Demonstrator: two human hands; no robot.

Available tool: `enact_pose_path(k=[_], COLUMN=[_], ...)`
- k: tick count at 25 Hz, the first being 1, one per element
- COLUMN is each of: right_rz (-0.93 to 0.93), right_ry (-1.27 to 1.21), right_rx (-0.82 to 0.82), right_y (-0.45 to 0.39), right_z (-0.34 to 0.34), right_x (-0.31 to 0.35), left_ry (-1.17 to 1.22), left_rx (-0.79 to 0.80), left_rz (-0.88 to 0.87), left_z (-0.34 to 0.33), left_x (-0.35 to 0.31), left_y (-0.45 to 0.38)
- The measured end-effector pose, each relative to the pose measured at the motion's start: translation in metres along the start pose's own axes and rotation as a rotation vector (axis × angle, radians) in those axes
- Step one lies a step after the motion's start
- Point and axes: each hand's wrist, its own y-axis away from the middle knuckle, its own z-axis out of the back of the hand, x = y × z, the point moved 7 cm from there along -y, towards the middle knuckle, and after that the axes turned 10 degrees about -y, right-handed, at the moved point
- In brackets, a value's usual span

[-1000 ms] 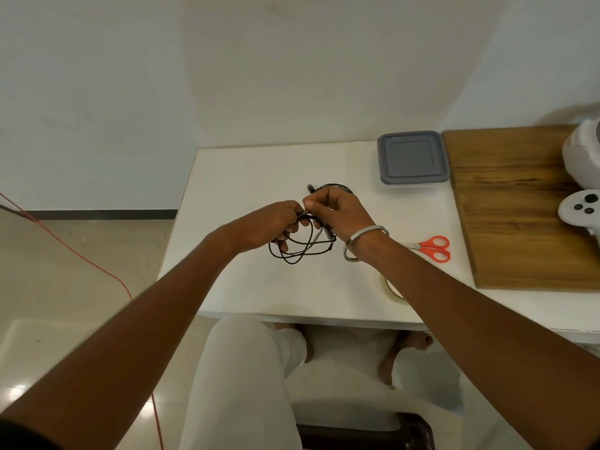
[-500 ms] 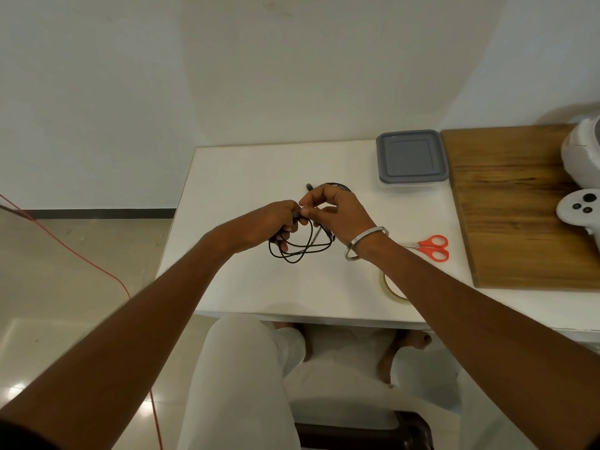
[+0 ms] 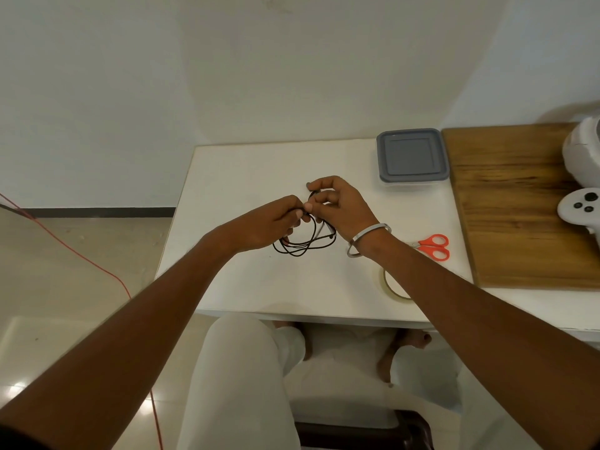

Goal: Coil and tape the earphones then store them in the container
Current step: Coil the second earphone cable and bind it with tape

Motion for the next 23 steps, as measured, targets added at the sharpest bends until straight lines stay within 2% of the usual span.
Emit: enact_pose_path(k=[2,9,15,18,23], right_rz=[-0.004,0.095,0.127,0.107,0.126], right_ry=[-0.035,0.201,0.483,0.567,0.608], right_rx=[-0.051,-0.047,0.021,0.116,0.108], right_y=[-0.001,-0.001,0.001,0.003,0.002], right_z=[0.003,0.0,-0.005,-0.01,-0.009], right_x=[-0.003,0.002,0.004,0.0,0.001], left_ry=[-0.057,-0.042,-0.135,-0.137,-0.075], left_rx=[-0.045,-0.183,-0.227,-0.245,-0.228], left_rz=[-0.015,-0.027,-0.058,-0.047,-0.026], left_z=[0.002,0.002,0.005,0.006,0.002], left_x=[0.0,-0.001,0.001,0.003,0.001], left_y=[-0.002,-0.002,-0.001,0.0,0.0])
